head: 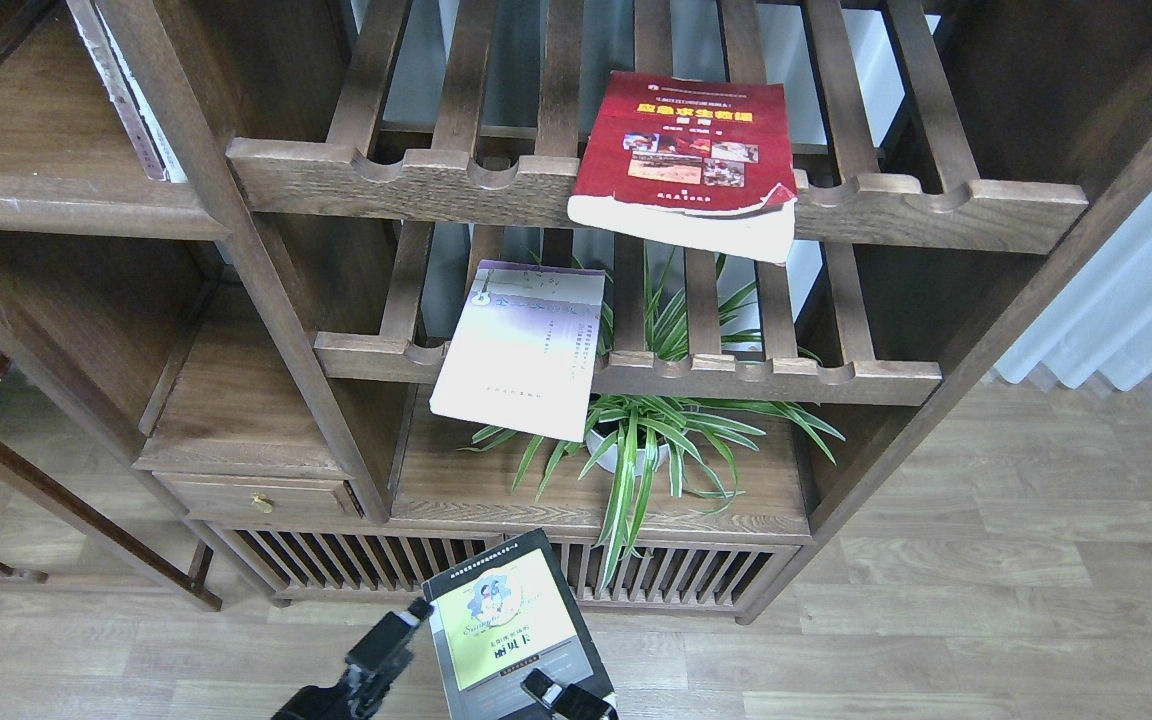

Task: Organize books on shelf
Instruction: 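Lower the green book and bring the left gripper to grasp it, then carry the green book with the left gripper toward the side shelf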

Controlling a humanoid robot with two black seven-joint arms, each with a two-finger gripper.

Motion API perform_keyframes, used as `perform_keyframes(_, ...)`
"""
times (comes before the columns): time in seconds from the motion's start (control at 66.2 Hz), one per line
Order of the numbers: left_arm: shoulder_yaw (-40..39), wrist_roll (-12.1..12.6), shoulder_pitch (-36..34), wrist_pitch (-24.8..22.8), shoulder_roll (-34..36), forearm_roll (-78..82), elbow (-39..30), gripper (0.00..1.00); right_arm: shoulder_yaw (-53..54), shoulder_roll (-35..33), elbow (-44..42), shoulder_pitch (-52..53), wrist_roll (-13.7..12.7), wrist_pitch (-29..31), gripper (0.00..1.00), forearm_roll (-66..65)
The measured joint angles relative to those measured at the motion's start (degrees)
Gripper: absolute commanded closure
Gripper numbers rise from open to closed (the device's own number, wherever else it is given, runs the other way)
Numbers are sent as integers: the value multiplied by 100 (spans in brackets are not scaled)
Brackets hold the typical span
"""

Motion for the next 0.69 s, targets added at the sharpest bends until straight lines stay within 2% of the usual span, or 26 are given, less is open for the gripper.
perform_keyframes(0.211,146,1,-20,0,-46,0,9,14,14,0,46,-47,-4,0,81,0)
perform_keyframes(0.347,159,1,-20,0,-101,6,16,23,22,0,57,-59,-4,0,81,0)
perform_keyframes(0.423,164,1,-21,0,-128,13,19,38,25,0,61,-65,-4,0,81,0)
perform_keyframes(0.438,164,1,-21,0,-131,13,19,45,25,0,62,-66,-4,0,81,0)
perform_keyframes(0.498,171,2,-22,0,-153,11,19,61,25,0,63,-68,-4,0,81,0)
perform_keyframes(0.513,172,2,-22,0,-156,10,19,72,25,0,63,-69,-4,0,81,0)
perform_keyframes(0.544,174,2,-20,0,-163,5,19,83,25,0,65,-69,-4,0,81,0)
perform_keyframes(0.574,175,-3,-16,0,-167,-3,19,89,26,0,66,-69,-4,0,81,0)
perform_keyframes(0.695,178,-42,-1,0,-174,-22,20,91,29,0,66,-69,-5,0,81,0)
